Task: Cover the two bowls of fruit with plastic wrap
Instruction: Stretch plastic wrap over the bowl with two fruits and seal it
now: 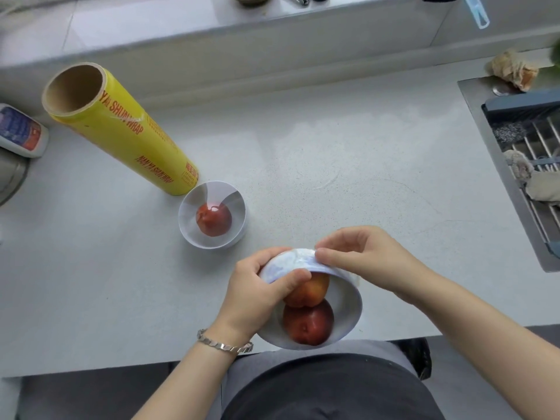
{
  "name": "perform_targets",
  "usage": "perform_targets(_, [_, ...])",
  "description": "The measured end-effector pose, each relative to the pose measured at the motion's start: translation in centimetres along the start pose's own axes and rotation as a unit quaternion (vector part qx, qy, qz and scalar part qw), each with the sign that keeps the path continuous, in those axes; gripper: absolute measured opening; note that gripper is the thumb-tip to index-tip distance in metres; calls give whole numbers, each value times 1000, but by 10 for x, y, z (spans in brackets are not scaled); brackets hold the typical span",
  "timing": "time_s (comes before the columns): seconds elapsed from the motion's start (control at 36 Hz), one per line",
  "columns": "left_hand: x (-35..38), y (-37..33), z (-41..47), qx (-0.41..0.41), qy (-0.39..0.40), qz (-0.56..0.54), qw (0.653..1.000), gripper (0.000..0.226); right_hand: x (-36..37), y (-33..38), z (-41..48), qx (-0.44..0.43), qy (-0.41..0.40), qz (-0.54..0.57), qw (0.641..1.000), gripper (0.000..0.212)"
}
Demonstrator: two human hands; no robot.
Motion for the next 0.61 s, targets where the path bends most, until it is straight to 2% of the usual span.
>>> perform_targets(0.17, [0,1,-3,2,3,45,999,50,1,12,5,59,73,-120,988,16])
perform_targets(0.25, [1,1,-4,7,17,66,998,53,2,13,5,76,117,-137,981,20])
perform_targets(0.31, [0,2,-4,6,24,63,998,53,0,14,5,73,112,-118,984,24])
perform_targets(0.44, [-4,1,-5,7,18,44,999,47,-11,12,9,89,54,17,994,29])
perform_targets(0.61, [0,0,-3,16,29,57,998,46,-4,4,13,141,65,-1,988,23])
Point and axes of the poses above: each hand's wrist, its own z-axis towards the middle knuckle, its own x-axis out of the palm, y = z × x, the point moved 4 cm from there along z, towards the middle knuckle, and after that the axes turned 9 degrees about z, right-handed, at the moved point
